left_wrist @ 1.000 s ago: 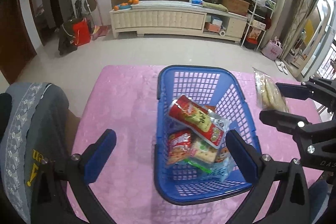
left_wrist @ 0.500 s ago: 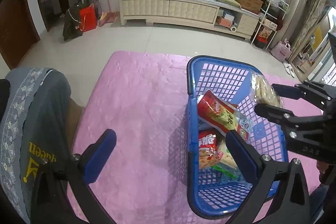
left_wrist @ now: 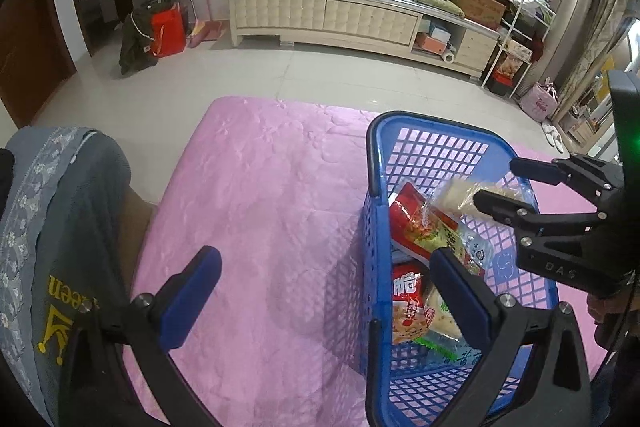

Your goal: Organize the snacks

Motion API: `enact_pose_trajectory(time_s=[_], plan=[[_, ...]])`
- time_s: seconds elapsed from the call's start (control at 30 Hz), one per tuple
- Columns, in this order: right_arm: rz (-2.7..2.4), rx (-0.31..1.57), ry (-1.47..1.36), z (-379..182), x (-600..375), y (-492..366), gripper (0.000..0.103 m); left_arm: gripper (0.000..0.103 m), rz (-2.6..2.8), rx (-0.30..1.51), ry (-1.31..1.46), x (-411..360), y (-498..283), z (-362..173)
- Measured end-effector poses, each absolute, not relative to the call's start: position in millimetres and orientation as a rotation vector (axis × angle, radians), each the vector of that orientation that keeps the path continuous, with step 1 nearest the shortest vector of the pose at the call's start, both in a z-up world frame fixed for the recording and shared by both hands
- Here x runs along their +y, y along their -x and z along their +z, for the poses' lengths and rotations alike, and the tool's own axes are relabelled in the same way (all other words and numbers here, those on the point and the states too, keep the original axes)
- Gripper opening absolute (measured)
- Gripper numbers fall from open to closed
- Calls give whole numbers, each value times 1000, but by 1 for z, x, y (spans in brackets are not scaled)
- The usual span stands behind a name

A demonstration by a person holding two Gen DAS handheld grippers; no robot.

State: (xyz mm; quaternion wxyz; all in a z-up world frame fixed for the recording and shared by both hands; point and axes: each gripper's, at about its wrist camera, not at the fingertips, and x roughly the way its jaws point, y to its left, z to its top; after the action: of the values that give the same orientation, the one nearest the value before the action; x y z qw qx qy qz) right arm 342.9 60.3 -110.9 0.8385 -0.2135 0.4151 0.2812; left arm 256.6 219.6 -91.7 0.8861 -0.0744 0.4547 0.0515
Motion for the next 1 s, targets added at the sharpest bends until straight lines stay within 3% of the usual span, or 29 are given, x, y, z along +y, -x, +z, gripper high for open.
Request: enact_pose_trajectory(time_s=[0.2,0.6,1.0], plan=[[578,841,384,-97,39,-325,77,103,105,890,154,210,-232,-78],[535,714,253,-57,-16,-224,78,103,94,710,166,161,-135,-49],[388,553,168,-58,-76,-112,80,103,108,603,135,107,-49,-53]])
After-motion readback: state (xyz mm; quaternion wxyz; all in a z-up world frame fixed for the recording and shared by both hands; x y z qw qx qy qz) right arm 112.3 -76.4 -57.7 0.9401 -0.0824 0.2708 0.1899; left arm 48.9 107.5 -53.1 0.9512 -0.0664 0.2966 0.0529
